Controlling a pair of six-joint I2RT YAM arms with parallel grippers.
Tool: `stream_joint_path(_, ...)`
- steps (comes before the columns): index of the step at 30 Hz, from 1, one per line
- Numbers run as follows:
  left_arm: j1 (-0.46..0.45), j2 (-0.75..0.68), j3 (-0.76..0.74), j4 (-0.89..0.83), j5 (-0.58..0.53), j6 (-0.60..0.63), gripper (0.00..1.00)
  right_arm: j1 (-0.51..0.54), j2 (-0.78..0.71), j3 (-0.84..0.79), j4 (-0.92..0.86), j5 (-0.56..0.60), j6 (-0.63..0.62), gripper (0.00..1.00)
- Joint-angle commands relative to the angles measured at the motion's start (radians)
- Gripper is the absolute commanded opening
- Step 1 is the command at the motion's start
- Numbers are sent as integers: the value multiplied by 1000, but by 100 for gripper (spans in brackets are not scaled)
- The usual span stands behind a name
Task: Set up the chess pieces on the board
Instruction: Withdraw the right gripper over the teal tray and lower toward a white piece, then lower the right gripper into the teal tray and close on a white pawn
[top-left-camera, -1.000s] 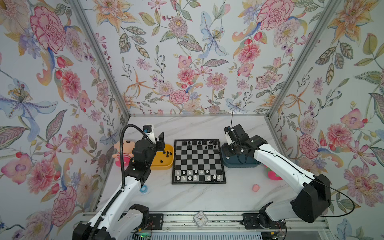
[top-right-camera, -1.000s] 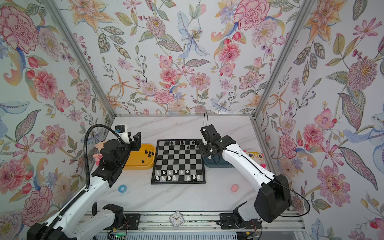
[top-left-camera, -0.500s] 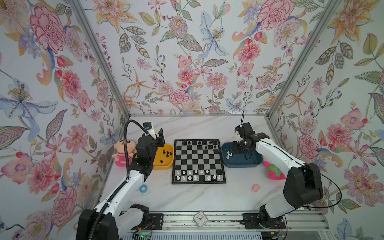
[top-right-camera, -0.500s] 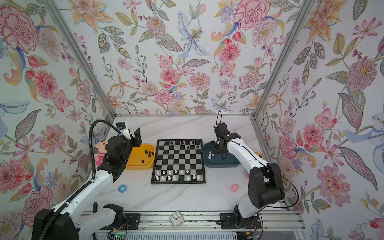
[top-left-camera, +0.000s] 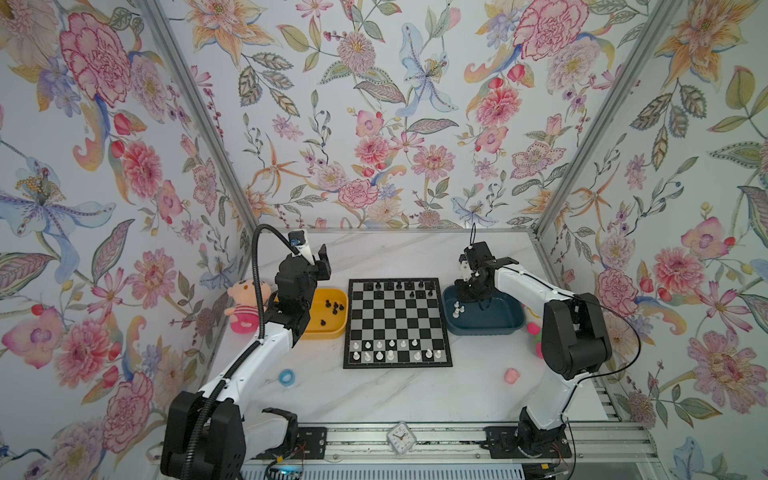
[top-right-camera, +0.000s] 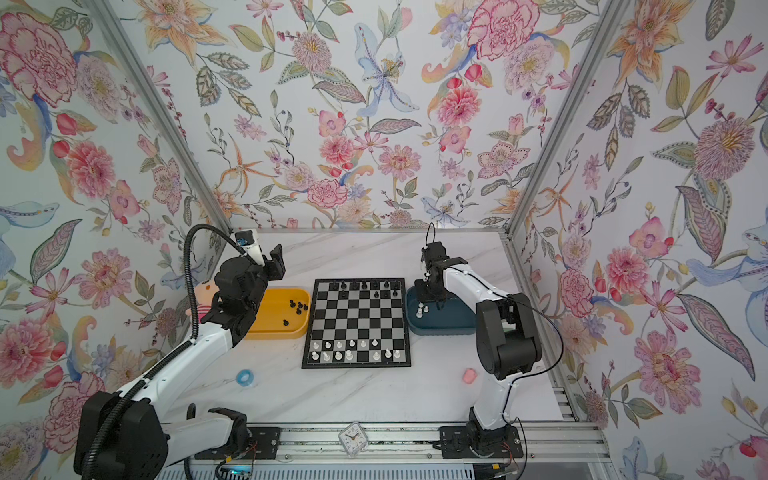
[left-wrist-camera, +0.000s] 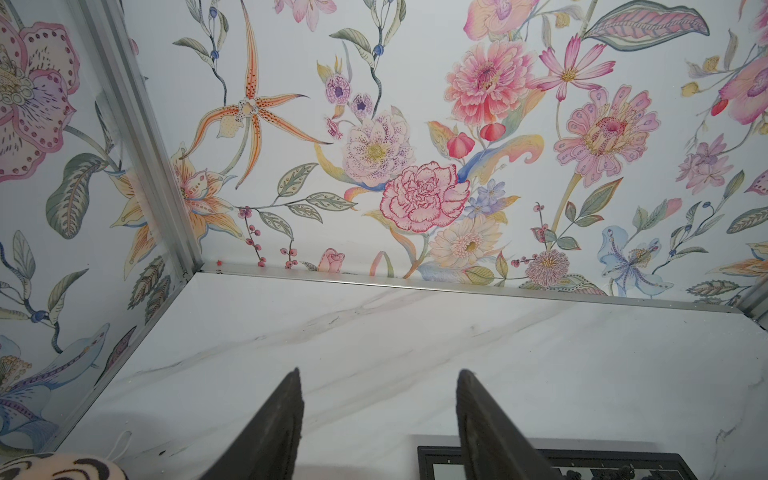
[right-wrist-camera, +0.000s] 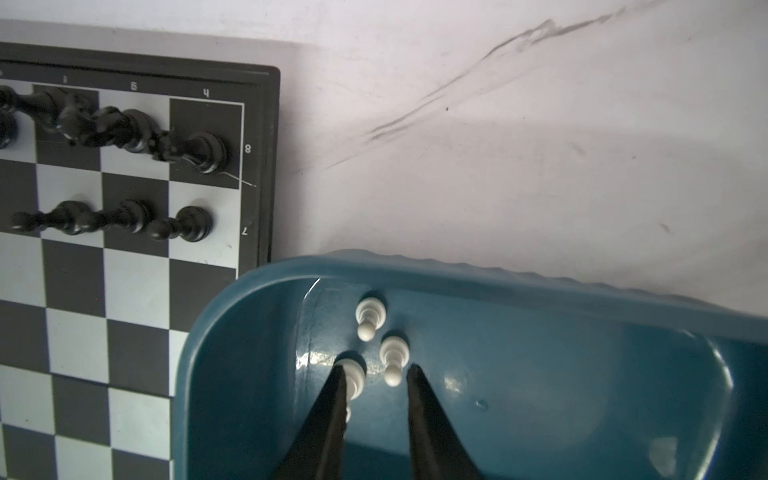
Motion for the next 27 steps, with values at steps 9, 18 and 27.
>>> stream_joint_path(9, 14, 14, 23, 26, 0, -12, 60, 13, 57, 31, 21, -8, -17, 26)
stream_joint_path(18, 14, 19, 24, 25, 8, -18, 60, 13, 88, 31, 27, -13, -18, 24)
stream_joint_path(27, 16, 25, 27, 25, 8, -20, 60, 14, 104, 28, 33, -15, -17, 22)
